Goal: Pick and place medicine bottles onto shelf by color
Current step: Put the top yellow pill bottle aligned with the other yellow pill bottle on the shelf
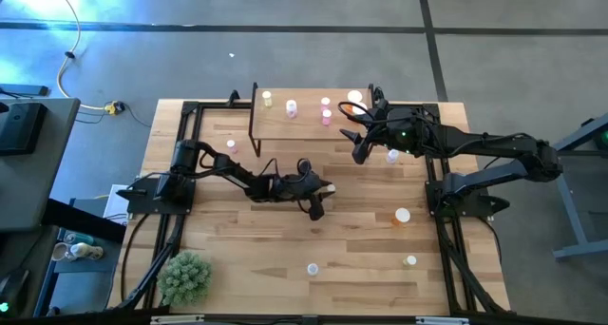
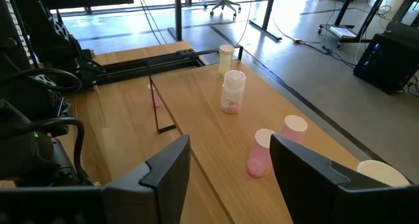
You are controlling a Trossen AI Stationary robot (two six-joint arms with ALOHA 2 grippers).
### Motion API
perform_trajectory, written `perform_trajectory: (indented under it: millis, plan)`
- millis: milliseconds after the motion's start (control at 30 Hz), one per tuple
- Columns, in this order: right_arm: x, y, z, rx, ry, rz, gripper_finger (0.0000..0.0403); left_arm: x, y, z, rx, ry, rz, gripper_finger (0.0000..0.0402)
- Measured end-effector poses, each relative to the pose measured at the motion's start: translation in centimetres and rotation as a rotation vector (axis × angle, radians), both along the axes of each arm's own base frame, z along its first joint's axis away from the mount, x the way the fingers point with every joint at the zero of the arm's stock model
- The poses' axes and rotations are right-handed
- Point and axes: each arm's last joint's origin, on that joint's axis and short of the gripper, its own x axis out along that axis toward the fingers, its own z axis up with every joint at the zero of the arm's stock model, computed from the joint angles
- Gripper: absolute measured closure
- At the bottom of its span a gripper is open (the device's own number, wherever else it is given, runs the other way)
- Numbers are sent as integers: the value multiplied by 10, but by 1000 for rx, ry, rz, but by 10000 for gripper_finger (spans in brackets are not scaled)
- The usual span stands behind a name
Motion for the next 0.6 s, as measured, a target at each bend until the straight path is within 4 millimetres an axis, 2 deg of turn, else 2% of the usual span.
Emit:
perform_trajectory:
  millis: [133, 433, 600]
  plan:
    - [0, 0, 0, 0, 0, 0, 201, 0, 0, 0, 0, 0, 0, 298]
    - [0, 0, 0, 0, 0, 0, 201, 0, -1, 3, -35, -9, -39, 292]
    - [0, 0, 0, 0, 0, 0, 201, -1, -2, 14, -54, -38, -67, 292]
